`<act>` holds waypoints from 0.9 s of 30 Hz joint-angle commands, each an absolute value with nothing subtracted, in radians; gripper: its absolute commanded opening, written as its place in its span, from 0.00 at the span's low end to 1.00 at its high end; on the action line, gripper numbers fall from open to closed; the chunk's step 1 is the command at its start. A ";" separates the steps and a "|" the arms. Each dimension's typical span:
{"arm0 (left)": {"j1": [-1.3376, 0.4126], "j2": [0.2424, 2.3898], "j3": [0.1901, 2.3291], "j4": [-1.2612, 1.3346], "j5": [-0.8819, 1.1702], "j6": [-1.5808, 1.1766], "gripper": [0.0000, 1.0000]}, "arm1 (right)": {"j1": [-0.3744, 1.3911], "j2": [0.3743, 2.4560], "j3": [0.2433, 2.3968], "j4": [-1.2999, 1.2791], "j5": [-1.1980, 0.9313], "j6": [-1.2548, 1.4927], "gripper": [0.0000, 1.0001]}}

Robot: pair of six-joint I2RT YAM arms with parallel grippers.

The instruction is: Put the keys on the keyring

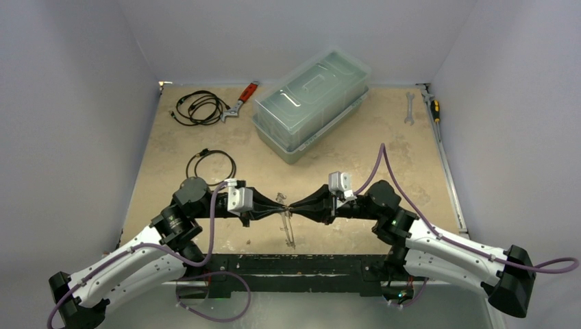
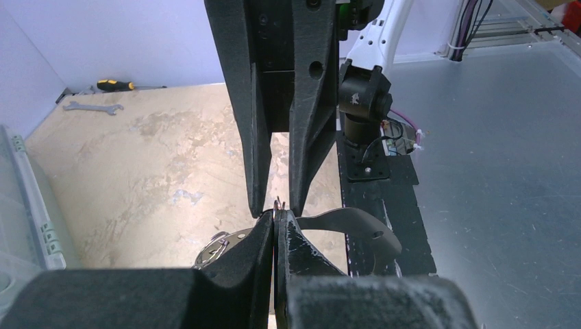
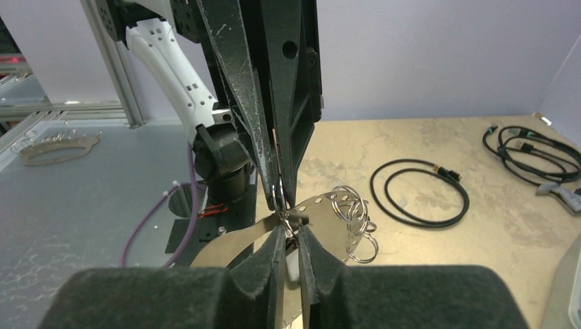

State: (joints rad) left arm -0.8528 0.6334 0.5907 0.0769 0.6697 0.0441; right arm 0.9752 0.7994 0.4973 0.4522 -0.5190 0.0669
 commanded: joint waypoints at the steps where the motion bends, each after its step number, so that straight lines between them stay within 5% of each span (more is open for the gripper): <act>1: -0.847 0.611 0.591 0.164 0.690 0.031 0.00 | 0.980 0.799 0.543 0.500 -0.536 0.060 0.11; 16: -0.819 0.597 0.566 0.247 0.709 -0.035 0.00 | 0.980 0.864 0.546 0.604 -0.536 0.094 0.05; 22: -0.817 0.600 0.567 0.241 0.710 -0.033 0.00 | 0.980 0.864 0.555 0.599 -0.542 0.091 0.30; 27: -0.815 0.606 0.568 0.242 0.713 -0.033 0.00 | 0.980 0.840 0.557 0.586 -0.533 0.086 0.34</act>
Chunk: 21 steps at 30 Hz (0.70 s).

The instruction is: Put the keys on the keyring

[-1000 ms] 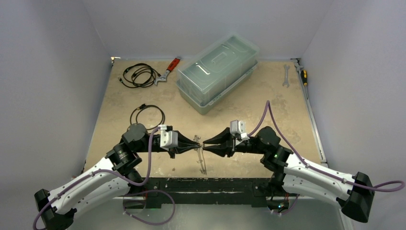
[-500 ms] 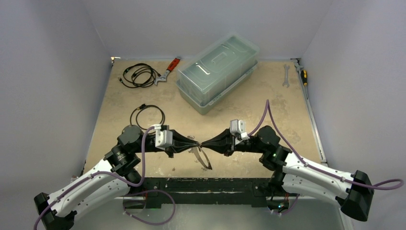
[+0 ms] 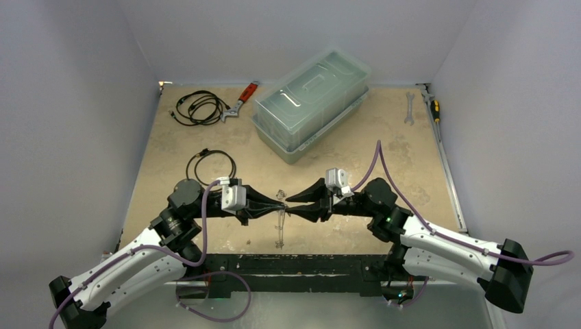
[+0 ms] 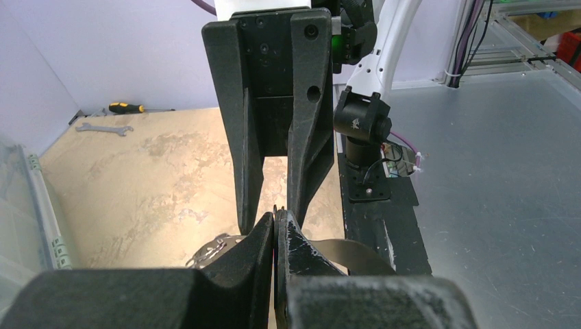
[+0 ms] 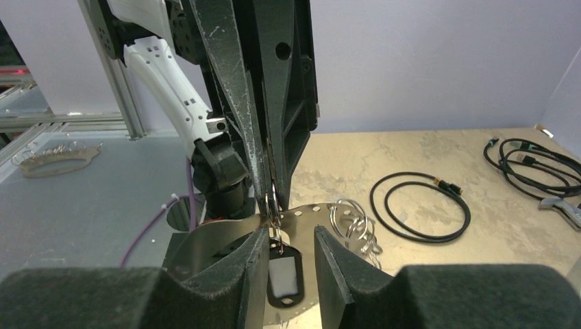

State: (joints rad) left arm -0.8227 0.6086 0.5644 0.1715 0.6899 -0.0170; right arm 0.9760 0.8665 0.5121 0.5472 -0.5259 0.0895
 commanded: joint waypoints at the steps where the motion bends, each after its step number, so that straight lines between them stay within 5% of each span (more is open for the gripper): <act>1: -0.815 0.607 0.568 0.242 0.713 -0.033 0.00 | 0.980 0.836 0.558 0.587 -0.532 0.086 0.34; 21: -0.807 0.605 0.563 0.263 0.704 -0.052 0.00 | 0.980 0.882 0.554 0.623 -0.544 0.099 0.28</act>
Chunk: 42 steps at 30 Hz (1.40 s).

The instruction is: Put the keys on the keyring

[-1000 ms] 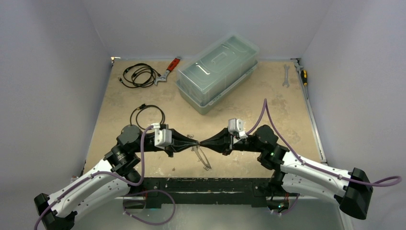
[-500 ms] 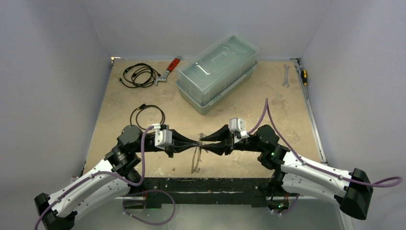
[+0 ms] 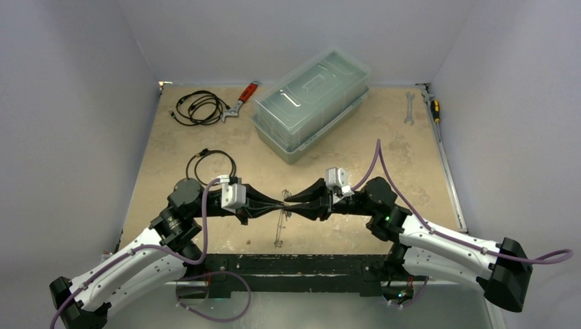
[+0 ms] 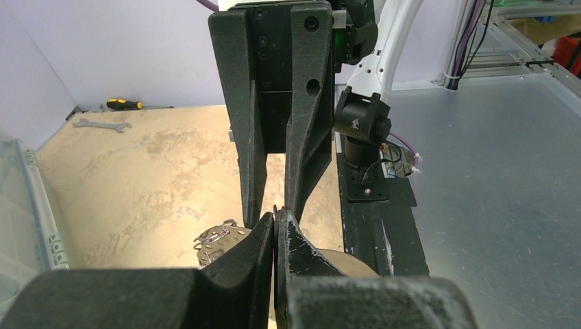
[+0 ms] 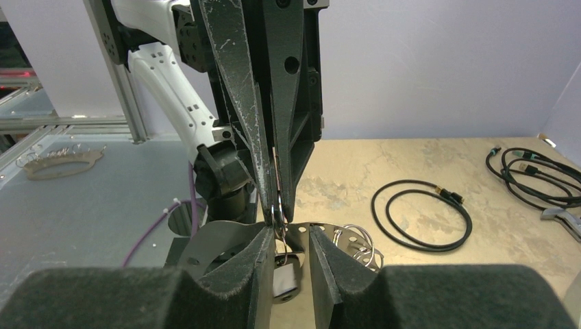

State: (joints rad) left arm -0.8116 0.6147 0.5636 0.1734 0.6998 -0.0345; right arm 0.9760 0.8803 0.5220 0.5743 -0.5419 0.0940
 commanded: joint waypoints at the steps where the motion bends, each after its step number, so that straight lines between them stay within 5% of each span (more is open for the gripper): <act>1: -0.806 0.604 0.562 0.267 0.703 -0.056 0.00 | 0.980 0.879 0.551 0.626 -0.542 0.100 0.28; 15: -0.796 0.604 0.550 0.309 0.712 -0.089 0.00 | 0.980 0.890 0.536 0.676 -0.539 0.123 0.27; 31: -0.788 0.604 0.542 0.335 0.719 -0.109 0.00 | 0.980 0.911 0.541 0.726 -0.517 0.139 0.01; 38: -0.787 0.606 0.549 0.316 0.713 -0.098 0.00 | 0.980 0.886 0.552 0.705 -0.503 0.126 0.00; 42: -0.787 0.609 0.567 0.258 0.720 -0.062 0.22 | 0.980 0.878 0.598 0.569 -0.472 0.067 0.00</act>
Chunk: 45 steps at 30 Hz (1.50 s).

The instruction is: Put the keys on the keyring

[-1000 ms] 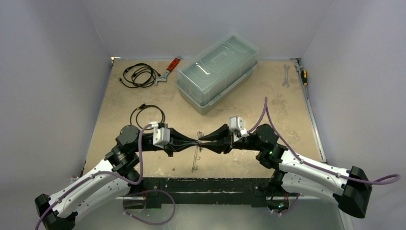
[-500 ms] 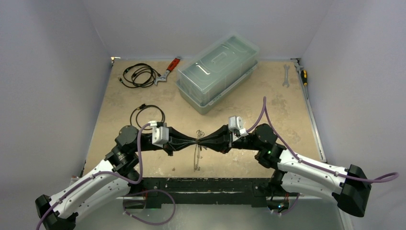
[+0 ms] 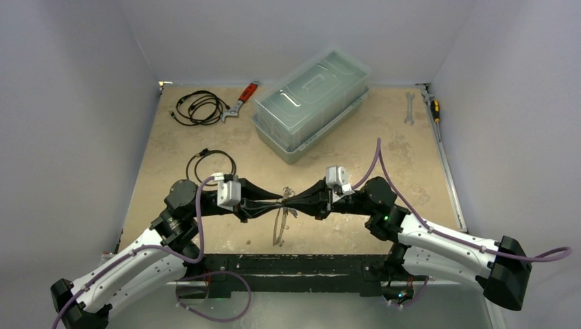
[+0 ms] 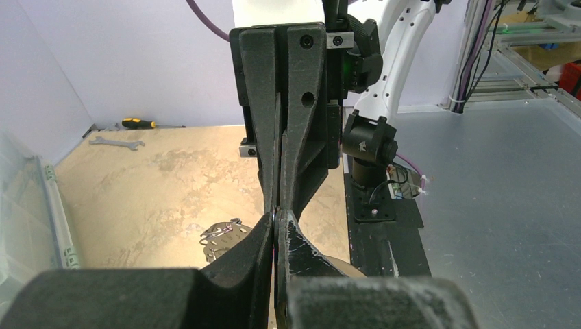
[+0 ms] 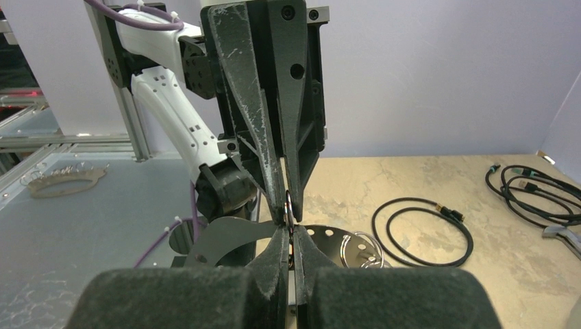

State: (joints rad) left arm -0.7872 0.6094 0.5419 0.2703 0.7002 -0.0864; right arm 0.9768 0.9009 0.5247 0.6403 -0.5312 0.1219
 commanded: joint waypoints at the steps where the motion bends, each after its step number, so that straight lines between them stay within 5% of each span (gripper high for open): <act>1: -0.787 0.610 0.572 0.240 0.720 -0.050 0.28 | 0.980 0.875 0.610 0.535 -0.465 0.053 0.00; 25: -0.788 0.734 0.905 -0.443 0.621 0.340 0.44 | 0.981 0.925 0.778 0.072 -0.425 -0.136 0.00; 28: -0.787 0.774 0.918 -0.463 0.629 0.353 0.36 | 0.982 0.924 0.776 0.070 -0.439 -0.138 0.00; 45: -0.829 0.934 0.974 -0.480 0.643 0.379 0.29 | 0.997 0.937 0.780 0.053 -0.433 -0.153 0.00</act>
State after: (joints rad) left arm -0.8139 0.9192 0.9279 -0.4877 0.6308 0.3531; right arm 0.9886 0.9360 0.7197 0.0185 -0.4316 -0.1337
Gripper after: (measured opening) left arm 0.296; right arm 0.011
